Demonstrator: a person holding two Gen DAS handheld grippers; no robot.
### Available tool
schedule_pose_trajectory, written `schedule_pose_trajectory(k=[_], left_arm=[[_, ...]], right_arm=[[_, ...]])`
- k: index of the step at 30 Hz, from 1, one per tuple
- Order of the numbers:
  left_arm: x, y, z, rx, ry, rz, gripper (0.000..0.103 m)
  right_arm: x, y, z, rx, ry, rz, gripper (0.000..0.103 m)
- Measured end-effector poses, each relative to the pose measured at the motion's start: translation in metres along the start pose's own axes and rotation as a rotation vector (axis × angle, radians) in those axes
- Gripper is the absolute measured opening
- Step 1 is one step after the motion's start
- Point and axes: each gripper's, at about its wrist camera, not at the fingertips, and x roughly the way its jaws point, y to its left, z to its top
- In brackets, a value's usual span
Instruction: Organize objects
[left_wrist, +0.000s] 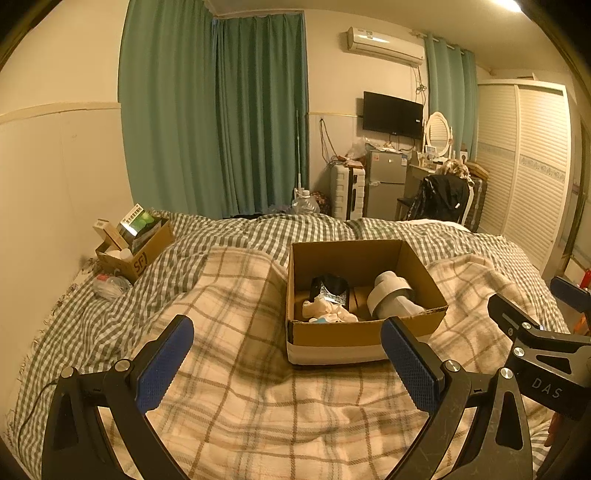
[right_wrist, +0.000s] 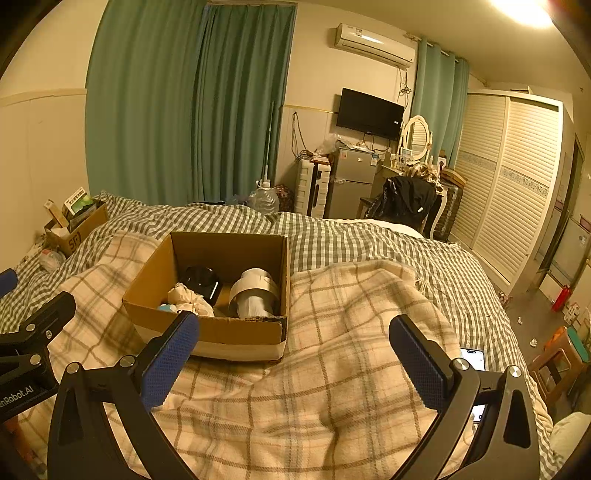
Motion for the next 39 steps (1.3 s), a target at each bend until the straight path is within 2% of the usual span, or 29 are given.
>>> schedule_pose_trajectory(k=[14,39], left_arm=[[-0.0004,-0.0012,0.0012,0.018,-0.002,0.027,0.103],[0.0015,-0.0009,0.0001,0.029,0.002,0.033,0.103]], right_arm=[[0.0015,0.0019,-0.0001,0.004,0.000,0.004,0.103],[0.0030,0.0034,-0.0011,0.001,0.001,0.006,0.102]])
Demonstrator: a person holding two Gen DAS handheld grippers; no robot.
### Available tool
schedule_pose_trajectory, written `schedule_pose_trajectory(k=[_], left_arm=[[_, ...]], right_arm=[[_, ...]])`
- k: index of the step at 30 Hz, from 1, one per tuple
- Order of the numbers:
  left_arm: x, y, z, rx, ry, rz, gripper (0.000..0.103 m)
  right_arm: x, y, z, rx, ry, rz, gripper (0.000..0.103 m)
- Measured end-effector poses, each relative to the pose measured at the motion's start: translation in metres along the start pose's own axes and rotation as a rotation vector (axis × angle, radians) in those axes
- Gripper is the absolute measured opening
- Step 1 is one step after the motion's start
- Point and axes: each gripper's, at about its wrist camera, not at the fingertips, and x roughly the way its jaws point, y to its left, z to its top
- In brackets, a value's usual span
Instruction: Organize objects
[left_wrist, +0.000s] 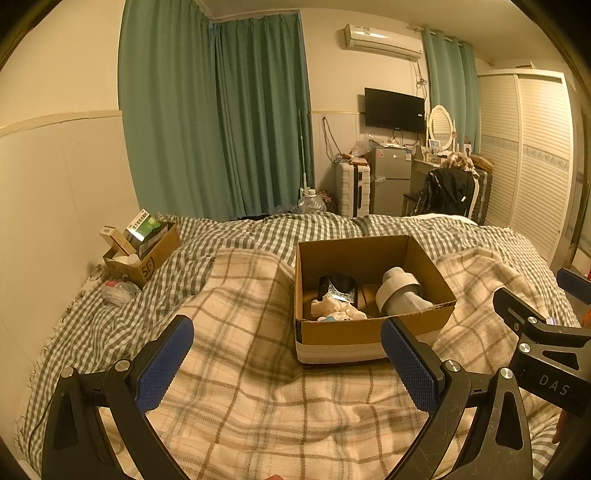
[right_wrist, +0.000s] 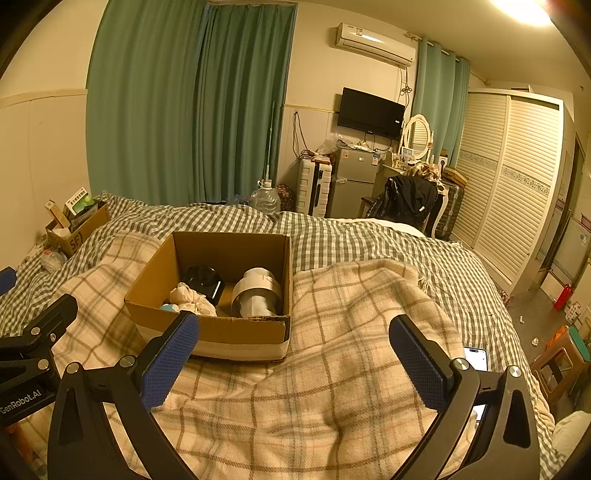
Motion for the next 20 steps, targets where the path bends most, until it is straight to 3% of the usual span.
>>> schedule_pose_trajectory(k=[20], left_arm=[[0.0014,0.0014,-0.0008,0.014,0.001,-0.003,0.103]], right_arm=[[0.0008,0.0004,-0.0053,0.001,0.006,0.004,0.102]])
